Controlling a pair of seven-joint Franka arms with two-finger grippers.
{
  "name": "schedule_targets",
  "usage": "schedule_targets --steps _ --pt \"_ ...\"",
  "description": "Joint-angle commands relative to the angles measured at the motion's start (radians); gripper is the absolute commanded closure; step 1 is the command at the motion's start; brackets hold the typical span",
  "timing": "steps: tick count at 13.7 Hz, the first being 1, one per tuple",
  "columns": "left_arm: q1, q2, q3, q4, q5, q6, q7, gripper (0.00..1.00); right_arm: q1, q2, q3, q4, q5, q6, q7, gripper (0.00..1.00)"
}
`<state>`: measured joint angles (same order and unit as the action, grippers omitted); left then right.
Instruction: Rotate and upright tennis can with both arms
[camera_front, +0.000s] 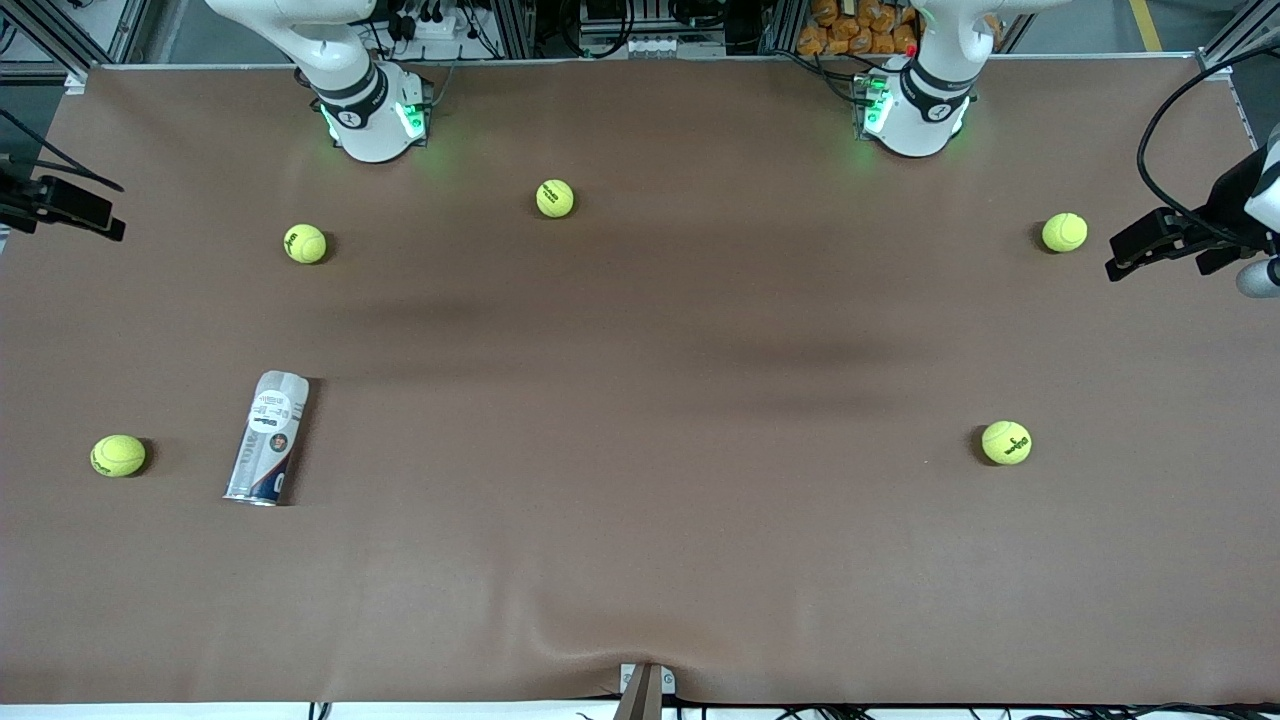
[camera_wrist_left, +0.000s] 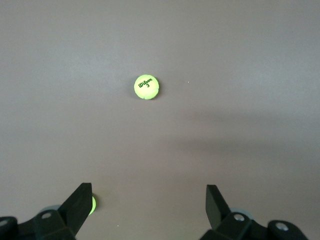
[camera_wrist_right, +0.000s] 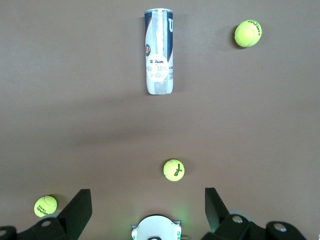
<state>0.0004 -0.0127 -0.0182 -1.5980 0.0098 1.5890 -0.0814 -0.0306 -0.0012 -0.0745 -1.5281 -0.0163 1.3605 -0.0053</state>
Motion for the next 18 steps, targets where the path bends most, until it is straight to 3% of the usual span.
schedule_targets --steps 1,5,10,18 --pt "0.009 0.000 -0.003 0.015 0.004 -0.015 0.015 0.00 -0.003 -0.002 0.006 -0.015 -0.014 0.006 0.010 0.00" --pt "0.004 0.002 -0.005 0.013 0.004 -0.017 0.014 0.00 0.000 0.016 0.006 -0.027 -0.014 0.011 0.013 0.00" --pt "0.009 0.002 -0.005 0.013 0.004 -0.017 0.015 0.00 -0.005 0.109 0.006 -0.044 -0.008 -0.006 0.022 0.00" --pt "0.007 0.002 -0.005 0.013 0.002 -0.017 0.015 0.00 -0.020 0.220 0.007 -0.066 -0.004 0.078 0.010 0.00"
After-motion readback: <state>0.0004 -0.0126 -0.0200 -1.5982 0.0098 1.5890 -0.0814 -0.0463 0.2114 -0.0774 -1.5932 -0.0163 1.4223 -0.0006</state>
